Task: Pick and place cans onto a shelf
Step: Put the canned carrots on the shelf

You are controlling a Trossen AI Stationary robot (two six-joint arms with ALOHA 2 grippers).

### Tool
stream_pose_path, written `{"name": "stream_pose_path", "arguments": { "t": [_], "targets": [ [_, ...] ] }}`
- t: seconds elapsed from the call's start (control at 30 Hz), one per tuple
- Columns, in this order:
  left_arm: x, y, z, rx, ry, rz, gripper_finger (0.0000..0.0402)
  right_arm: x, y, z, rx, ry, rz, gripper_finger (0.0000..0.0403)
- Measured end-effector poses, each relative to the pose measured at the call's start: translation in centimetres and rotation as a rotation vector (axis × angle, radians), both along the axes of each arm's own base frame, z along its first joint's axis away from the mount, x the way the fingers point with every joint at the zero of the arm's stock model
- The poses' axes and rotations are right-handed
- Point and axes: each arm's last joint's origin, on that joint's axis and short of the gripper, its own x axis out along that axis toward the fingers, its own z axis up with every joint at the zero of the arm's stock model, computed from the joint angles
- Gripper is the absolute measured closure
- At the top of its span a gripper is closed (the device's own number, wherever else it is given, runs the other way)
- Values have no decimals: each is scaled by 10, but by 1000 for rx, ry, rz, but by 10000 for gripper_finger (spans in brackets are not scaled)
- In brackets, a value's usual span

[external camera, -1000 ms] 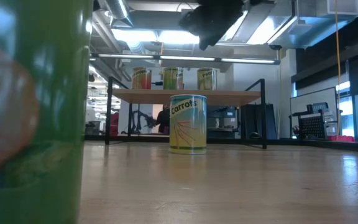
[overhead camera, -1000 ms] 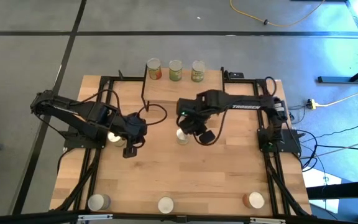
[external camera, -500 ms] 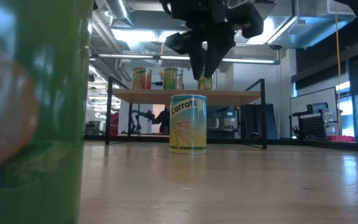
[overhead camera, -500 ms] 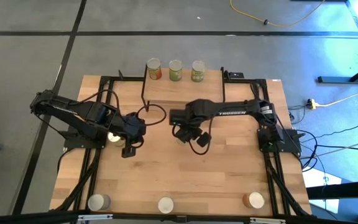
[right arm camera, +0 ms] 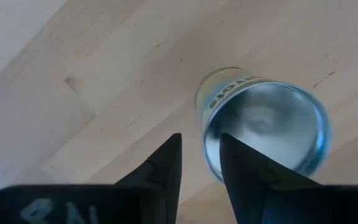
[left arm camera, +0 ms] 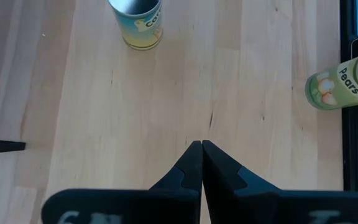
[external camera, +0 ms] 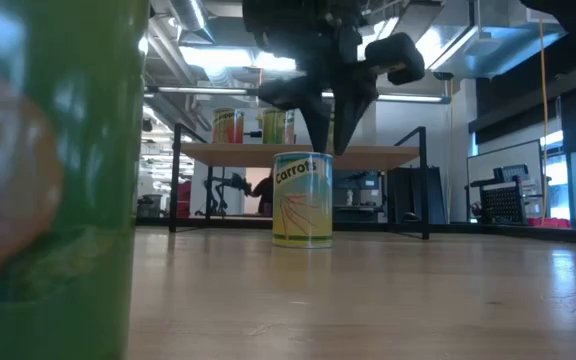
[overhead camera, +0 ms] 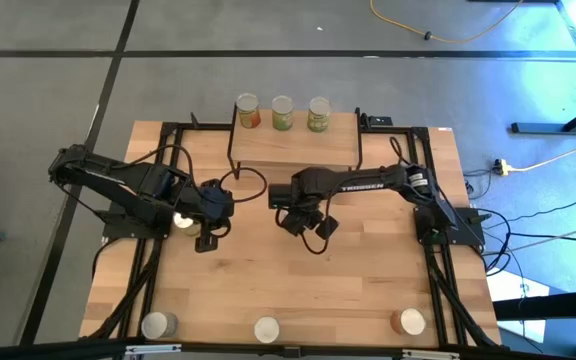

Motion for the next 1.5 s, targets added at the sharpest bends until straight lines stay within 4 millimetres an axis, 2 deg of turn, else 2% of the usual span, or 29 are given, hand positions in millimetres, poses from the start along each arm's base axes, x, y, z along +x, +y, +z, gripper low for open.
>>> {"name": "stream_pose_path", "arguments": {
  "t": [0.17,0.47,1.1,1.5],
  "targets": [
    [0,0,0,0,0,0,401,3,0,-5,-1,1,-1,309],
    [0,0,0,0,0,0,401,7,-4,-6,4,-28,-24,395],
    [0,0,0,4,0,-7,401,4,1,-6,-12,3,-59,401],
    [0,0,0,0,0,-1,401,4,-1,10,-61,1,-63,403]
  ]
}}
